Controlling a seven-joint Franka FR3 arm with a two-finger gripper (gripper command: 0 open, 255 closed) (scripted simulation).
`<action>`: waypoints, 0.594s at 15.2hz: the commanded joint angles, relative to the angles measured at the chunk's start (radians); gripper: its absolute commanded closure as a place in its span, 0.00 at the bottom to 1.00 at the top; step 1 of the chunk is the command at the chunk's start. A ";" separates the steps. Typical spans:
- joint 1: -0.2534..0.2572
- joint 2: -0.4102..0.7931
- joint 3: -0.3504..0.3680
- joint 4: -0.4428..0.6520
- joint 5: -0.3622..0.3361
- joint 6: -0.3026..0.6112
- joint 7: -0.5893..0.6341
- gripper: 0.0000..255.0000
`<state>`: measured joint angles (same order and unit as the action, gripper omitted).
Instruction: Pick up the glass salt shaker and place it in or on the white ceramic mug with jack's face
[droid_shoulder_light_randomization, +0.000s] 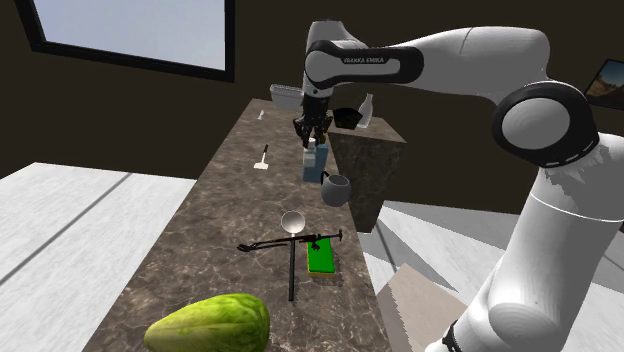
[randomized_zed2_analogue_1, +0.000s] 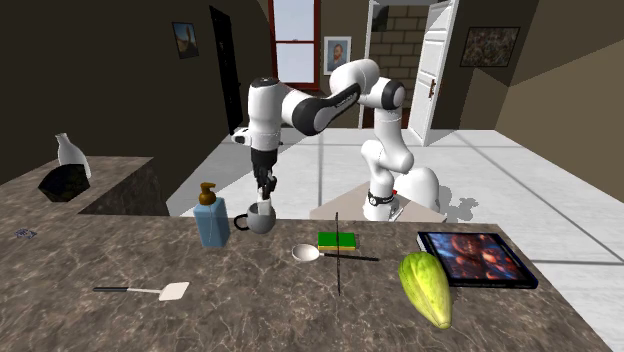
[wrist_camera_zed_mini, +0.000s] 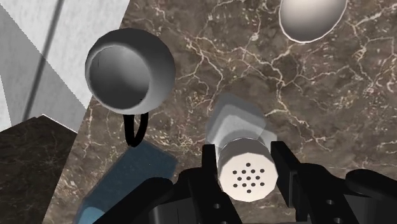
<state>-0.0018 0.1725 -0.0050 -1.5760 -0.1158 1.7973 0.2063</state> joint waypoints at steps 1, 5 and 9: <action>-0.024 -0.023 -0.016 -0.015 0.005 -0.003 -0.042 1.00; -0.074 -0.041 -0.053 -0.013 0.015 -0.015 -0.132 1.00; -0.125 -0.044 -0.090 0.011 0.026 -0.032 -0.224 1.00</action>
<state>-0.1136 0.1287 -0.0854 -1.5663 -0.0929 1.7648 0.0072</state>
